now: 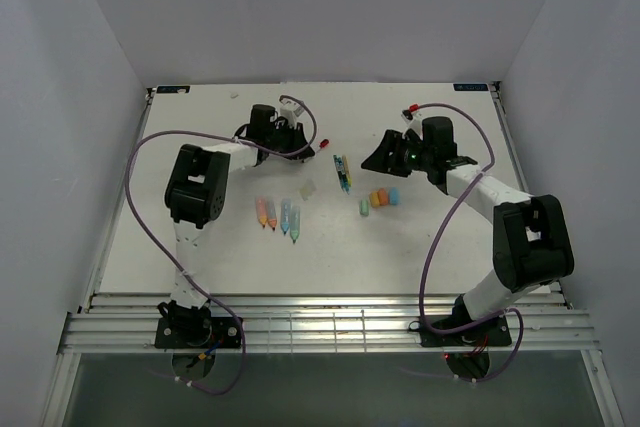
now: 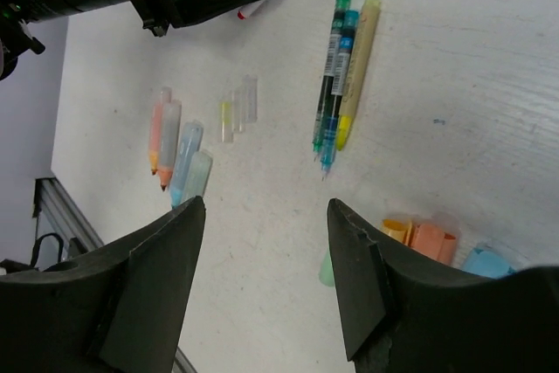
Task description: Open the pen caps
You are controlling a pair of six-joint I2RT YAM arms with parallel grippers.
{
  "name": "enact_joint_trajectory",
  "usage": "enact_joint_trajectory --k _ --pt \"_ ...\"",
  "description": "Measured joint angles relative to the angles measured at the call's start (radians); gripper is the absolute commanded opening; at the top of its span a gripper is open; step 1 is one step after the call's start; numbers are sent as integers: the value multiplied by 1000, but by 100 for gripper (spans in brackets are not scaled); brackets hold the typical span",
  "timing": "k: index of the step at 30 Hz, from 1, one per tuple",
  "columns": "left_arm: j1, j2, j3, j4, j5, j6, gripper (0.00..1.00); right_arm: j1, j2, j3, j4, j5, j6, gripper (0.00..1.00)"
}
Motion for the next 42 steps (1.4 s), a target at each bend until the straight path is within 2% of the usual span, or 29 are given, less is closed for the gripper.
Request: enact_joint_trajectory --k 8,15,20,30,34,42 --pt "-40 -227 -278 130 62 -219 0 14 10 -141 290 -118 262 64" --pt "-103 -467 -494 282 42 -390 0 93 23 -200 504 -116 433 59" --pt "-137 -568 -603 360 9 -476 0 136 34 -210 605 -95 510 55" --pt "-155 -651 -794 528 -23 -605 0 183 34 -219 660 -11 565 43" --pt "-156 -654 -818 576 -25 -641 0 201 45 -219 676 13 572 38" --pt "-159 -677 -824 615 -28 -664 0 232 66 -219 697 43 588 35"
